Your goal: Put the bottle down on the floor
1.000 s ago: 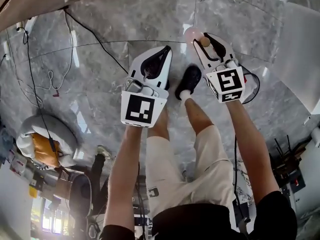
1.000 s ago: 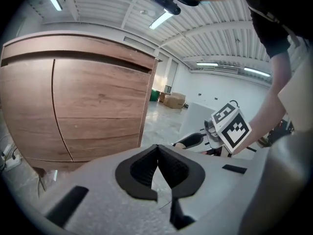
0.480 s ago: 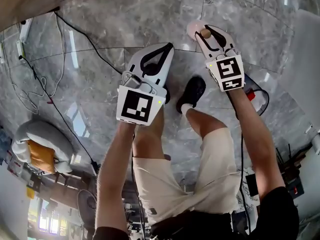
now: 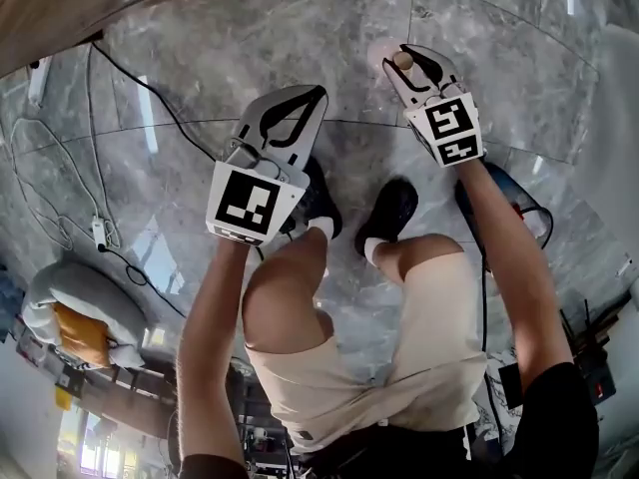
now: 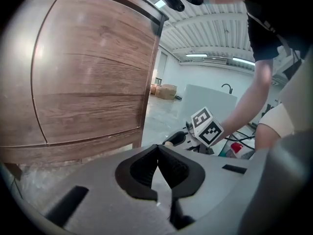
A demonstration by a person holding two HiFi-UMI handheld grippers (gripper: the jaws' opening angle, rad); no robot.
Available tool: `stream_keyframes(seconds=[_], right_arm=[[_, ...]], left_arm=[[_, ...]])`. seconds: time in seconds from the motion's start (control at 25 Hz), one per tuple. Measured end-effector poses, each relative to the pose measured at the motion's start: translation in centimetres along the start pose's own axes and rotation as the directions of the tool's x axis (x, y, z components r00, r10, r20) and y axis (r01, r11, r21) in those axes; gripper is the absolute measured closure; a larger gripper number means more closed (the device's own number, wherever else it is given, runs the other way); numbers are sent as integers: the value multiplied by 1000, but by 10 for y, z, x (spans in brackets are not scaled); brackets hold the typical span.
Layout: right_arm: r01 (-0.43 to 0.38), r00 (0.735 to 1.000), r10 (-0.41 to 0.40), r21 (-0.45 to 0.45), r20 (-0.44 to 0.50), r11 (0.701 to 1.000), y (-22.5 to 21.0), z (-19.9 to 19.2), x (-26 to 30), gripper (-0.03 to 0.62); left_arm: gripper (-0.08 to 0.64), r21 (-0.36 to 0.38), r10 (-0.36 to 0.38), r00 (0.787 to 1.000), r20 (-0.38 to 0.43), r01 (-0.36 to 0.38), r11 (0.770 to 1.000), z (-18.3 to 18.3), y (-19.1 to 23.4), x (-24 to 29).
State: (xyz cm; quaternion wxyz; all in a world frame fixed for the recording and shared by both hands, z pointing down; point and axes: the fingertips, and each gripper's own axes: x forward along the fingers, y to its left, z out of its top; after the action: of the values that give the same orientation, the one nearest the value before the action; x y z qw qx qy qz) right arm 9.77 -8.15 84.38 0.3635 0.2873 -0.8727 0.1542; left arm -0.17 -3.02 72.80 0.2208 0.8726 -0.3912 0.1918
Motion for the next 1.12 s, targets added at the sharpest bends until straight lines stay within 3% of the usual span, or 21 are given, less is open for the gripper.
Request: stream_keyframes(seconds=[0.48, 1.12], right_arm=[[61, 998, -61, 10, 9, 998, -38, -39, 63, 451], [128, 992, -128, 45, -8, 991, -57, -69, 104, 451]], left_arm=[[542, 24, 13, 1000, -8, -13, 1000, -40, 36, 37], [542, 118, -6, 998, -61, 13, 993, -70, 39, 51]])
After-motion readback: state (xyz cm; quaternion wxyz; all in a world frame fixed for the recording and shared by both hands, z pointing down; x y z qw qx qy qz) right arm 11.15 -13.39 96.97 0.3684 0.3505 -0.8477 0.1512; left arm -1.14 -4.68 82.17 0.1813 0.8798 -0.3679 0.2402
